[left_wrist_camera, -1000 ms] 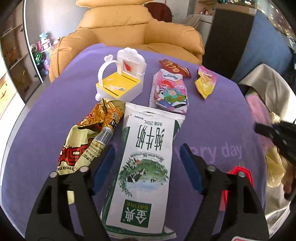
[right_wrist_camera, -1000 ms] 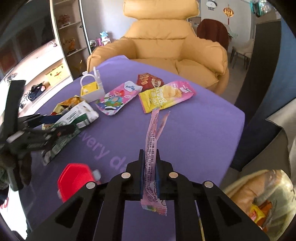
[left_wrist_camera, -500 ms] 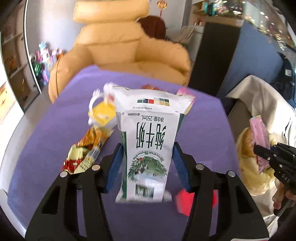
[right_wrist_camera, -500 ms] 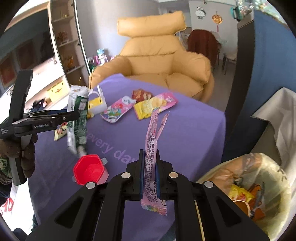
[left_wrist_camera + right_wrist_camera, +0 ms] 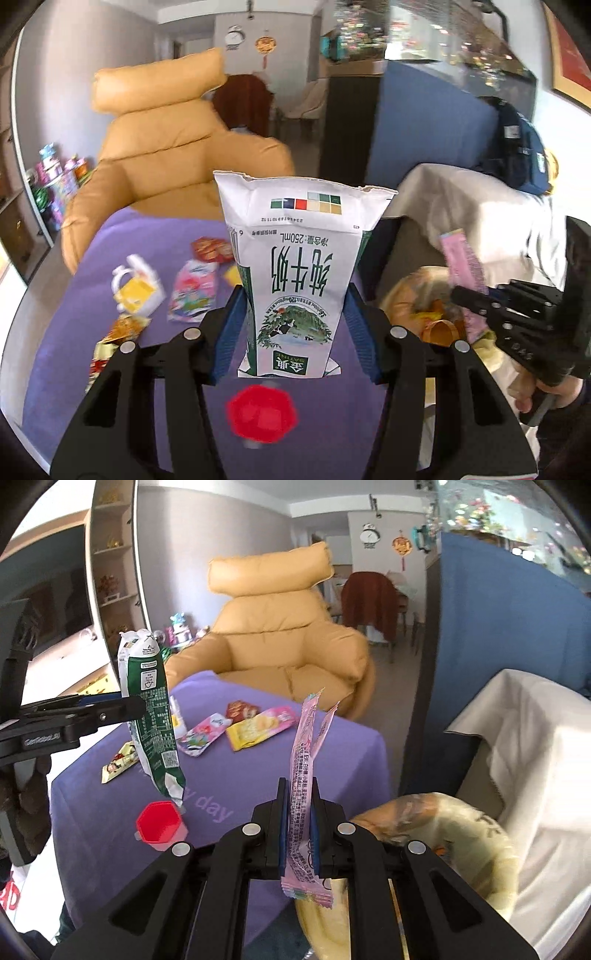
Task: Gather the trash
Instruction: 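Carry the milk carton and pink wrapper over the bin with both tools, then open both tools over the bin to drop the carton and pink wrapper, then grasp the yellow snack bag with the left tool while the right tool approaches a red snack packet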
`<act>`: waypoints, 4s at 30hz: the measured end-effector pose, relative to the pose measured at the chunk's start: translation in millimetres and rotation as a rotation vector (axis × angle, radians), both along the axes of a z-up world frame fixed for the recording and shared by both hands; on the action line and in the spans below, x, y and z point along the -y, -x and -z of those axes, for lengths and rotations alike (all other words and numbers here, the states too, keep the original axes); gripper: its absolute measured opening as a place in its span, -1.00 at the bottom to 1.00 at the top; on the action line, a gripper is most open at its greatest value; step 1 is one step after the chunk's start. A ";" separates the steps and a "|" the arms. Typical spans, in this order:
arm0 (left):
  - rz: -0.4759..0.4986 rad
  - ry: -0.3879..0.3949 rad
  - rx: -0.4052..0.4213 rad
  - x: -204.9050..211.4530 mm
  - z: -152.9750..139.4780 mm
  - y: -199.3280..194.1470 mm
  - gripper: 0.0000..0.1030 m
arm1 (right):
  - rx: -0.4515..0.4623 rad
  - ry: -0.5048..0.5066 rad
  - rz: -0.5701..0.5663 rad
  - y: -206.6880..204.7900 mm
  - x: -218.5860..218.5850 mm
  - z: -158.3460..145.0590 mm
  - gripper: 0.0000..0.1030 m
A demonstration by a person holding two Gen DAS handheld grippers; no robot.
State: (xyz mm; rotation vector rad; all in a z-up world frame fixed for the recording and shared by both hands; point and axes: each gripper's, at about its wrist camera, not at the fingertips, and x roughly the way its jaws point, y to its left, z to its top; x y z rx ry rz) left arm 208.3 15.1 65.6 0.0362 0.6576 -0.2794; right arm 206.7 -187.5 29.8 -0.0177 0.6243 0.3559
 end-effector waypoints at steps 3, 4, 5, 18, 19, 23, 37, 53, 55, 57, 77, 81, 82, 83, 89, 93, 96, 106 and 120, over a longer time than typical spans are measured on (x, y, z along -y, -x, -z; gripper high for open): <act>0.057 0.002 0.004 31.4 -2.8 3.7 -0.01 | 0.013 -0.002 0.032 8.1 20.4 -3.3 -0.78; 0.073 0.003 0.004 40.9 -3.1 4.2 -0.01 | 0.019 0.000 0.044 10.3 26.8 -3.9 -0.78; 0.097 0.005 0.001 53.7 -2.5 4.2 -0.01 | 0.024 0.002 0.056 12.4 33.1 -4.2 -0.78; 0.289 0.101 -0.111 158.4 44.6 -20.9 -0.01 | 0.003 0.031 0.249 12.5 117.4 18.1 -0.78; 0.296 0.106 -0.128 163.7 50.1 -24.3 -0.01 | 0.003 0.031 0.260 12.4 122.4 20.0 -0.78; 0.320 0.139 -0.197 183.7 74.3 -39.3 -0.04 | -0.014 -0.011 0.306 12.0 147.1 29.3 -0.78; 0.331 0.081 -0.288 207.6 126.7 -51.7 -0.08 | -0.025 -0.056 0.337 5.7 169.8 45.0 -0.78; 0.349 0.131 -0.229 170.6 105.1 -34.9 0.35 | -0.057 -0.028 0.291 -1.7 144.1 49.5 -0.78; 0.332 0.133 -0.204 158.3 96.7 -32.7 0.38 | -0.061 -0.029 0.278 -1.2 139.6 49.1 -0.78; 0.313 0.129 -0.177 146.4 88.9 -30.7 0.43 | -0.064 -0.027 0.259 -2.1 133.4 49.1 -0.78; 0.134 0.164 -0.149 50.9 88.4 -36.2 0.45 | -0.333 -0.035 0.232 -28.0 105.8 124.1 -0.76; 0.120 0.160 -0.144 44.9 88.4 -34.7 0.45 | -0.327 -0.050 0.253 -24.3 110.8 117.7 -0.51; 0.117 0.159 -0.141 43.8 88.3 -33.8 0.45 | -0.324 -0.055 0.252 -22.6 111.6 115.1 -0.43; 0.115 0.156 -0.138 42.7 88.1 -33.1 0.45 | -0.320 -0.060 0.250 -20.6 112.1 112.7 -0.40; 0.095 0.130 -0.103 32.3 81.6 -24.7 0.45 | -0.265 -0.026 0.247 -13.9 106.2 92.3 -0.11; 0.077 0.116 -0.073 20.9 74.0 -19.9 0.46 | -0.236 -0.029 0.216 -13.1 96.9 76.2 0.07; 0.071 0.113 -0.060 11.4 70.2 -18.0 0.46 | -0.220 -0.024 0.177 -13.3 82.4 66.1 0.09; -0.045 0.085 -0.079 -76.9 86.8 -24.0 0.46 | -0.210 0.038 0.007 -22.9 -2.8 55.0 0.10; -0.219 0.062 -0.222 -234.0 134.3 -62.8 0.55 | -0.304 0.030 -0.083 -84.1 -99.7 93.1 0.10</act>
